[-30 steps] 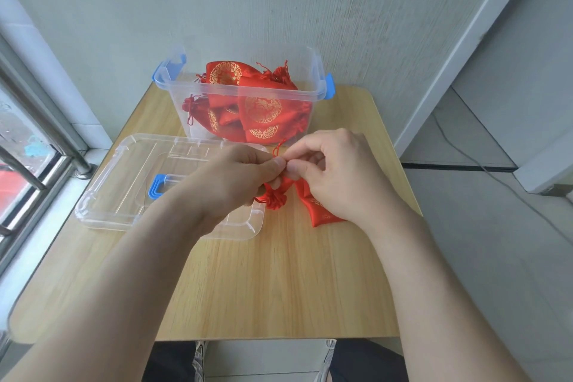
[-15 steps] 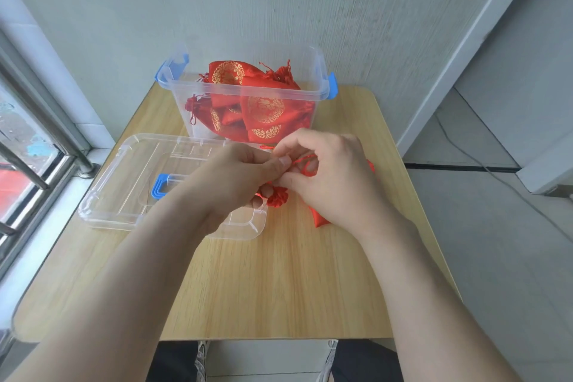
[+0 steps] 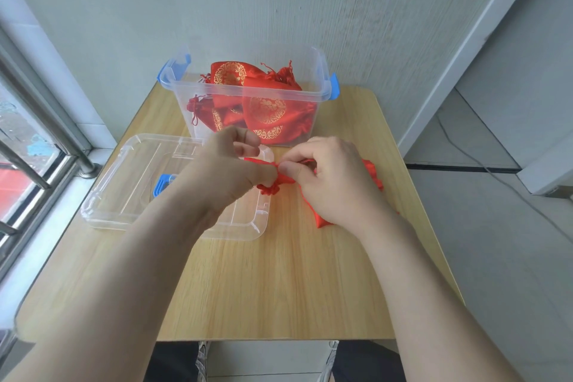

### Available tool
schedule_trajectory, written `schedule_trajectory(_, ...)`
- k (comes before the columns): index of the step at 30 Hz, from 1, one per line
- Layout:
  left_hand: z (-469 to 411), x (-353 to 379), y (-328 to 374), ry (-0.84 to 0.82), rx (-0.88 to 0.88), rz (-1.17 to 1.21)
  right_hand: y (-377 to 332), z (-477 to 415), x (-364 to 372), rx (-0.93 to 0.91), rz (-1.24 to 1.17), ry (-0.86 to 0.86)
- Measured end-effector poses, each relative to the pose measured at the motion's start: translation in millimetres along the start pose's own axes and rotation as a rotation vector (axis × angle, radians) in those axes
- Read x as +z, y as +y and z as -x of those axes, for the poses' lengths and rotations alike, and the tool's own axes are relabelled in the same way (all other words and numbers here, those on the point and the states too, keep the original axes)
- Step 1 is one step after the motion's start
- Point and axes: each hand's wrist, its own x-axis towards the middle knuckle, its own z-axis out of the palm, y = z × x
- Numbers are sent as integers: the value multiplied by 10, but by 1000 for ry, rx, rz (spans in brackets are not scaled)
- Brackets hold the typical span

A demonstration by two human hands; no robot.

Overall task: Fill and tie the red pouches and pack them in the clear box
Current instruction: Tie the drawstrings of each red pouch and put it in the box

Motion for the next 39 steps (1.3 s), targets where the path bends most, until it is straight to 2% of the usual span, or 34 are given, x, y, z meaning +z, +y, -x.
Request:
schedule_trajectory(2, 17, 7, -6, 37, 83, -106, -19, -7, -36, 89, -111, -18)
schedule_trajectory(6, 69, 27, 11, 30, 234, -149, 28, -11, -103, 317, -480, -76)
schedule_trajectory(10, 62, 67, -1, 104, 309, -253, 50, -19, -94, 531, -749, -126)
schedule_trajectory(16, 83, 110, 44, 1, 401, -253, 71, -37, -74, 606, -839, -94)
schedule_trajectory(19, 62, 107, 21, 45, 473, -319, 68, -28, -76, 632, -844, -64)
schedule_trajectory(22, 45, 103, 5, 98, 478, -414, 55, -14, -79, 626, -792, -30)
schedule_trajectory(26, 34, 113, 12, -13, 233, -309, 36, 6, -86, 560, -625, -3)
schedule_trajectory(29, 27, 115, 34, 12, 66, -222, 34, 18, -86, 495, -482, 9)
schedule_trajectory(32, 38, 95, 33, 86, 14, -356, 39, 30, -52, 455, -338, 33)
schedule_trajectory(35, 34, 52, -1, 151, -6, -561, 68, 29, -53, 491, -148, 59)
schedule_trajectory(39, 11, 21, -85, 134, -81, -722, 105, 44, -33, 538, 73, -17)
